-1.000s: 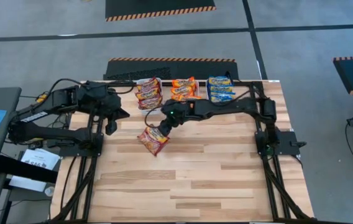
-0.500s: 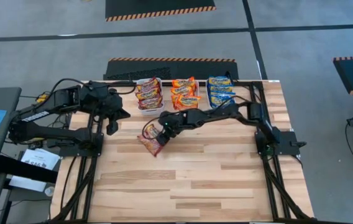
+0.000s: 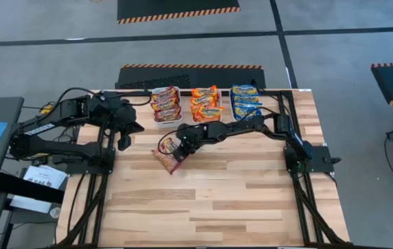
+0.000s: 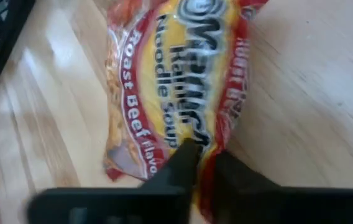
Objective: Sort Maruchan noodles
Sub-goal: Put the red noodle pack into the left white bin
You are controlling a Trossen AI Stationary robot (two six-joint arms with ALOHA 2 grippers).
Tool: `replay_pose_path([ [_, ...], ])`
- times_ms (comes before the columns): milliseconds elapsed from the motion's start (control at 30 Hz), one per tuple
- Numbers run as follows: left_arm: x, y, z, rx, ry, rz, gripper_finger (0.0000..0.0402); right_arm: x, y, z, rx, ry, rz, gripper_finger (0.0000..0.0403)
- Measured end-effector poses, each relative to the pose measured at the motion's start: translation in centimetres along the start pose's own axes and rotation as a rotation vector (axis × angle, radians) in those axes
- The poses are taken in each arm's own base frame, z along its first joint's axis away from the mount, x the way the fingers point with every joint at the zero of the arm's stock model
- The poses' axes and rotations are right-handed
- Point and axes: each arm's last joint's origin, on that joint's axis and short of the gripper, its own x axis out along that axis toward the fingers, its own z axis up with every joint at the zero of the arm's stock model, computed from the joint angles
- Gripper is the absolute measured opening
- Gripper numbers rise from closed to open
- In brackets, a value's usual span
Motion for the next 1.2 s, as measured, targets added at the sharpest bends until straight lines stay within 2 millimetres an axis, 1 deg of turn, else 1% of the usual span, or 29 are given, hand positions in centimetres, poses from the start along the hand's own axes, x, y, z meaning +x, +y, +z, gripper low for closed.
replay_pose_path([
  [67, 0.0, 0.0, 0.0, 0.0, 0.0, 0.001, 0.0, 0.0, 0.0, 0.0, 0.0, 0.005, 0.004, 0.0032],
  [100, 0.0, 0.0, 0.0, 0.0, 0.0, 0.005, 0.0, 0.0, 0.0, -0.1, -0.004, 0.008, 0.002, 0.0017],
  [167, 0.0, 0.0, 0.0, 0.0, 0.0, 0.013, 0.0, 0.1, -0.1, -0.3, -0.006, 0.019, -0.005, 0.0012],
  [267, 0.0, 0.0, 0.0, 0.012, 0.0, 0.014, 0.0, -0.3, 0.2, -0.2, -0.021, 0.019, 0.007, 0.0007],
  [433, 0.1, 0.1, 0.0, 0.018, 0.002, 0.022, 0.0, -2.1, 1.2, 0.3, -0.108, -0.005, 0.035, 0.0005],
  [567, 0.1, 0.2, 0.0, 0.017, 0.003, 0.072, 0.0, -4.5, 2.3, 1.0, -0.206, -0.052, 0.048, 0.0005],
  [667, 0.1, 0.3, 0.0, 0.017, 0.003, 0.104, 0.0, -6.8, 2.8, 1.9, -0.282, -0.104, 0.058, 0.0004],
  [800, 0.1, 0.4, 0.1, 0.016, 0.002, 0.137, 0.0, -9.9, 2.8, 3.5, -0.37, -0.182, 0.067, 0.0004],
  [1000, 0.1, 0.5, 0.2, -0.014, -0.019, 0.151, 0.0, -14.5, 2.1, 5.9, -0.57, -0.327, 0.048, 0.0004],
  [1100, 0.1, 0.5, 0.2, -0.042, -0.021, 0.151, 0.0, -16.4, 1.1, 7.3, -0.698, -0.404, 0.006, 0.0004],
  [1200, 0.1, 0.5, 0.2, -0.087, -0.025, 0.176, 0.0, -17.7, -0.4, 9.0, -0.815, -0.486, -0.052, 0.0004],
])
